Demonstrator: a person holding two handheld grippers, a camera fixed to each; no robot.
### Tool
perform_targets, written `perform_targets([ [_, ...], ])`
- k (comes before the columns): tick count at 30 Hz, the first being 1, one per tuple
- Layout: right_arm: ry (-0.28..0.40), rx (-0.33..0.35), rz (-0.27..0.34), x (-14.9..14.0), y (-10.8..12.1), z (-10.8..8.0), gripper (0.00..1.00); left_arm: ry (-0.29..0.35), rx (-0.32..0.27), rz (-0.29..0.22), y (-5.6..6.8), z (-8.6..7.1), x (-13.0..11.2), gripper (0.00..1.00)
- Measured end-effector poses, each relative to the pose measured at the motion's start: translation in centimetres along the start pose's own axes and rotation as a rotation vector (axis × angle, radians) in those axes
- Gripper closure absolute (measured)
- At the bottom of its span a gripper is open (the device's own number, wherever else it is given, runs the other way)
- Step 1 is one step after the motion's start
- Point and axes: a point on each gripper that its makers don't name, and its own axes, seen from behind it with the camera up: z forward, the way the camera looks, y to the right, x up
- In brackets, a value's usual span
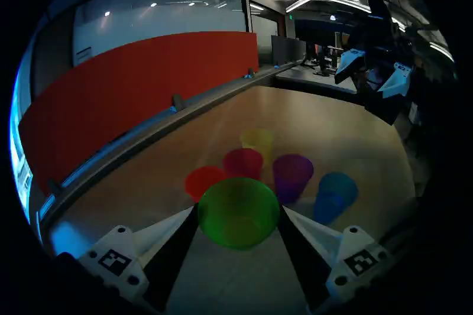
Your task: Pour water
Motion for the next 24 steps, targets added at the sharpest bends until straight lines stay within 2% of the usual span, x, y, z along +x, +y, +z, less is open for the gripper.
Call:
perform_targets([
  [24, 0.002, 0.002, -0.022, 0.4, -1.7, 0.0, 0.01, 0.195, 0.057, -0.035, -0.2, -5.9, 5.9, 0.10],
])
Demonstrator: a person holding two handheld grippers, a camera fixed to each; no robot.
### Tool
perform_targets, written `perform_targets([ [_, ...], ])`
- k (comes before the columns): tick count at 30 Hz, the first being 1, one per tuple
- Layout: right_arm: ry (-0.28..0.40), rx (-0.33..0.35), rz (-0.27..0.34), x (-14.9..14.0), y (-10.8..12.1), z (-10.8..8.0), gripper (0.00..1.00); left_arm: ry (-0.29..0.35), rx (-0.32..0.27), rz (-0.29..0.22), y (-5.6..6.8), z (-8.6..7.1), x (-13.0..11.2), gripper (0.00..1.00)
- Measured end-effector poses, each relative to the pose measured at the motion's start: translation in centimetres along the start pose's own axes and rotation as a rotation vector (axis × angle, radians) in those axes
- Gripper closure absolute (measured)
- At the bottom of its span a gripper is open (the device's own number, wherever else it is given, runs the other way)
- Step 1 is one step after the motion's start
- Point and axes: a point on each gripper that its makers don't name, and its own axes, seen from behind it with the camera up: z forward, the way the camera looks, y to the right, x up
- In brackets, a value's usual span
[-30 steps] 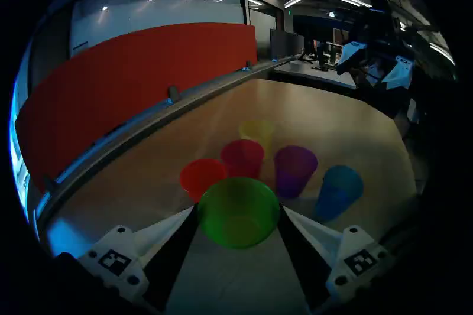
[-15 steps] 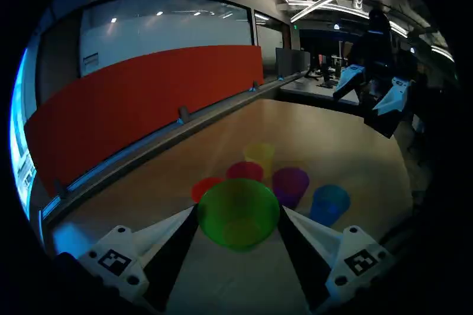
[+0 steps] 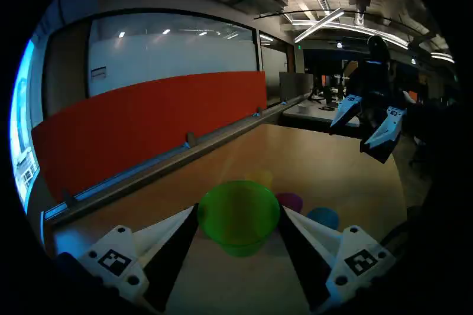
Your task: Pour water
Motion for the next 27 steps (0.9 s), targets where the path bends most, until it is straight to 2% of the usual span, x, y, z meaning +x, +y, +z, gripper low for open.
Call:
perform_targets([
  [12, 0.000, 0.004, -0.001, 0.0, -0.4, 0.1, 0.00, 0.074, 0.023, -0.004, -0.4, -1.1, 1.9, 0.09],
  [18, -0.001, 0.007, 0.002, 0.1, -0.5, 0.4, 0.00, 0.131, 0.043, -0.018, -0.8, -1.5, 3.1, 0.09],
  [27, -0.009, 0.012, 0.001, -0.2, -0.5, 0.8, 0.00, 0.234, 0.014, -0.049, -0.3, -2.1, 5.2, 0.09],
])
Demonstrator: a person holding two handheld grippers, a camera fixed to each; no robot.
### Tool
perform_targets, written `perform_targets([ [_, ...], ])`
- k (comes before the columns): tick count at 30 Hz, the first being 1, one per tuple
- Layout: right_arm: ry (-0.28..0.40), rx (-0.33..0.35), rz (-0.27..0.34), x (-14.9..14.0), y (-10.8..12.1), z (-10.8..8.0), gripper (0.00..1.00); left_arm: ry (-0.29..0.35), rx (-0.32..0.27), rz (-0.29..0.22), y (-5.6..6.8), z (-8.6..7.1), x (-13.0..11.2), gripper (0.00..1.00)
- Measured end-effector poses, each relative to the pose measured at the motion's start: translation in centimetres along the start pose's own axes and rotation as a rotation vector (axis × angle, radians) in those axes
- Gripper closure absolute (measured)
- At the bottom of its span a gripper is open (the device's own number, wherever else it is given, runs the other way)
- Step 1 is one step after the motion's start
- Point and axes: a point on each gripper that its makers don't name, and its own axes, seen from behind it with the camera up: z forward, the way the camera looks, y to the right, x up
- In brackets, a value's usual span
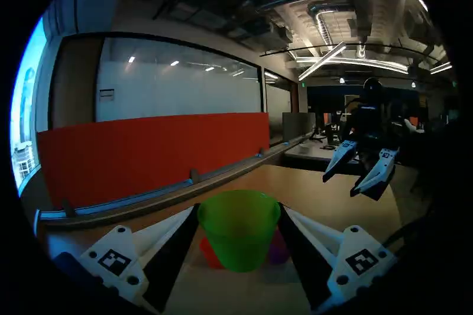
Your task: Pour water
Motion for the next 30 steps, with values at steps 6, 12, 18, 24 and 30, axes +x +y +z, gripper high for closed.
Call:
perform_targets([
  [6, -0.001, 0.004, 0.001, 0.1, 0.0, 0.3, 0.00, 0.009, -0.001, 0.012, 0.0, -0.2, 0.2, 0.09],
  [12, -0.012, 0.007, -0.002, -0.5, 0.2, 0.5, 0.00, -0.011, -0.003, 0.020, 0.0, -0.1, -0.4, 0.09],
  [18, -0.030, 0.014, -0.003, -1.4, 0.2, 1.0, 0.01, -0.032, -0.005, 0.030, 0.2, -0.2, -1.0, 0.09],
  [24, -0.056, 0.028, -0.008, -2.8, -0.1, 1.8, 0.00, -0.033, -0.004, 0.038, 0.4, -0.4, -0.8, 0.09],
  [30, -0.088, 0.053, -0.019, -4.3, -0.8, 2.9, 0.00, -0.034, -0.007, 0.040, 0.7, -0.7, -0.8, 0.09],
])
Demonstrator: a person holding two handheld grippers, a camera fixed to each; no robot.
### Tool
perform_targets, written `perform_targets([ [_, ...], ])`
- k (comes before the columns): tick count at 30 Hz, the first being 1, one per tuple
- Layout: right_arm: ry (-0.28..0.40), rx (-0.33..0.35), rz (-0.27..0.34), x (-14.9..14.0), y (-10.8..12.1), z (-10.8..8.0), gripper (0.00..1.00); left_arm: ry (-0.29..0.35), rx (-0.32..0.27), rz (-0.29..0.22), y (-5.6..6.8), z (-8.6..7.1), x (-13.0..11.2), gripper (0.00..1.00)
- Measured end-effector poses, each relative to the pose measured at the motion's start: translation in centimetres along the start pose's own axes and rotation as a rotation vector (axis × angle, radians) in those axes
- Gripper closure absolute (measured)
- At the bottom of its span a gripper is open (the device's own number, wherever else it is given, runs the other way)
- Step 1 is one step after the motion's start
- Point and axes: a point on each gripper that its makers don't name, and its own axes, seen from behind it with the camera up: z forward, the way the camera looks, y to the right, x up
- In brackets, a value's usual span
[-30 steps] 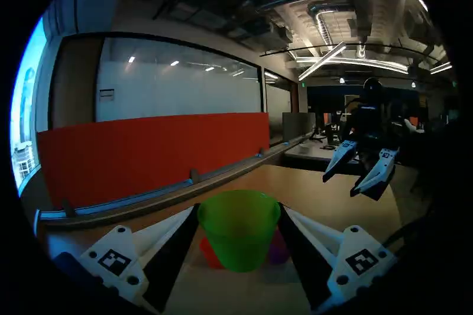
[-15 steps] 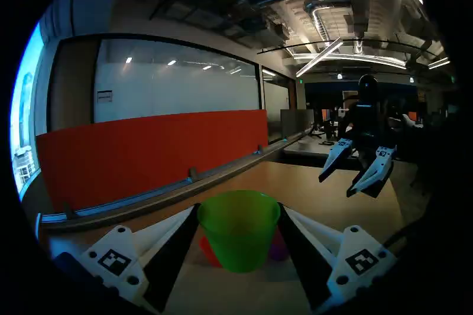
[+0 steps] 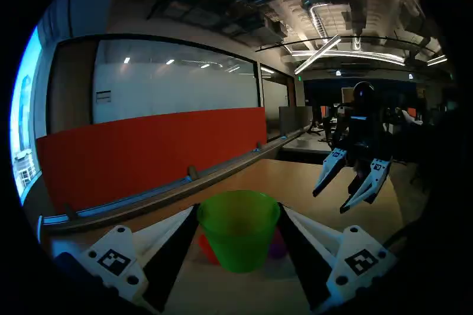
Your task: Pour water
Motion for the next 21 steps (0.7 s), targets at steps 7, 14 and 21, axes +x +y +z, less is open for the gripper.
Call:
perform_targets([
  [7, -0.041, 0.030, -0.006, -1.9, -0.8, 1.5, 0.00, 0.001, 0.002, 0.001, 0.2, -0.3, 0.0, 0.09],
  [14, -0.083, 0.050, -0.007, -3.9, -1.3, 2.7, 0.00, 0.000, 0.008, -0.002, -0.1, -0.4, 0.0, 0.09],
  [21, -0.125, 0.071, -0.009, -5.9, -1.9, 3.7, 0.00, -0.005, 0.009, -0.005, -0.2, -0.5, -0.3, 0.09],
])
